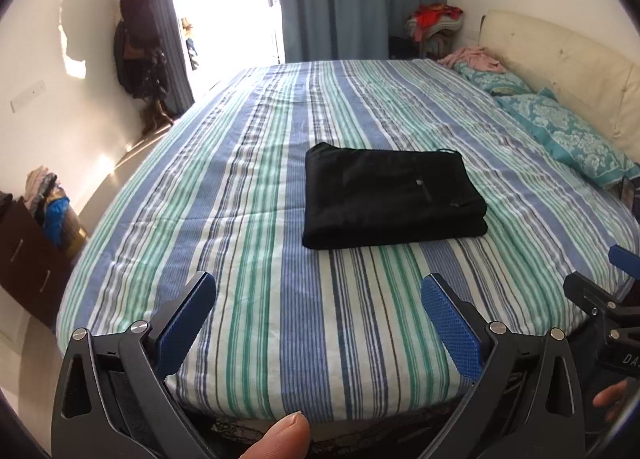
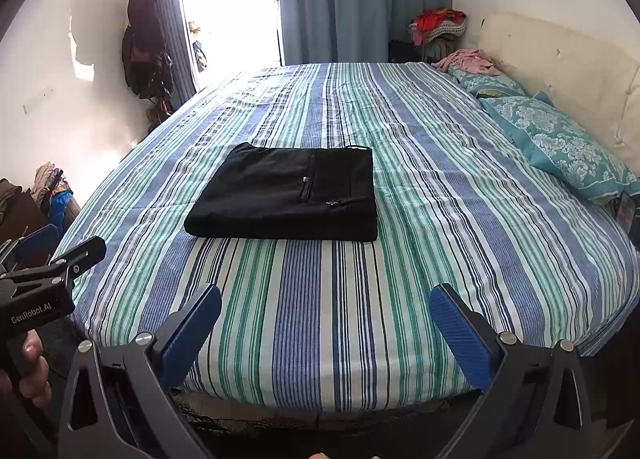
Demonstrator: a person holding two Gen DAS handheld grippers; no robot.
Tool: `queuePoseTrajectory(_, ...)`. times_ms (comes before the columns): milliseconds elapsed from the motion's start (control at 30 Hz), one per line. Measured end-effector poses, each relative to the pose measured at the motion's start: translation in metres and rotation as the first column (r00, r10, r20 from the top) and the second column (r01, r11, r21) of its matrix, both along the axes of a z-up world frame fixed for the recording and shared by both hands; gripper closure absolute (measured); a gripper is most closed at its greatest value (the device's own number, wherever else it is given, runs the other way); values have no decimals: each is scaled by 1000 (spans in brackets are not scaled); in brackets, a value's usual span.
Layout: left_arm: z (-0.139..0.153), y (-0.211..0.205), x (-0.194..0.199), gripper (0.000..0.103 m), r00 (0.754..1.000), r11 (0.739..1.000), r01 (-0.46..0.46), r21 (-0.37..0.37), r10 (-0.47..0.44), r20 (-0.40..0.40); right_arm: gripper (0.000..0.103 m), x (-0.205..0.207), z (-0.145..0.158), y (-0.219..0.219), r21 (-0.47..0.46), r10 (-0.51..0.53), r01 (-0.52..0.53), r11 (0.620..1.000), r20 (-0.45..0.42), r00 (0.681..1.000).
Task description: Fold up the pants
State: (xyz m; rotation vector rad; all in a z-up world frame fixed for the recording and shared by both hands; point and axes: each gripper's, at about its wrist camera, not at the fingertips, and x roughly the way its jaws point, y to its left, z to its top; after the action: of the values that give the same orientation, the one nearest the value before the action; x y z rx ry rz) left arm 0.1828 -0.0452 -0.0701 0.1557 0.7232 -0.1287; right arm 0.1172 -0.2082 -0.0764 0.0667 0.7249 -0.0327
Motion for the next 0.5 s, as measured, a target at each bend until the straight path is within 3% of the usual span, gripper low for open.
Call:
queuePoseTrajectory(167,8,-7,-7,0,997,992,-73,101,69,38,0,-2,3,-2,-10,-18,18,1000,-5,1000)
queuePoseTrajectory(400,4,-11,-13,0,999,994,-44,101,46,-23,0,-7,7,-1,-33,-25,25,999,-1,1000)
queuePoseTrajectory(500,4,-12,-16,0,998,999,-10,46,13,-65,0,-8,7,0,-28,-19,19,999,-1,1000)
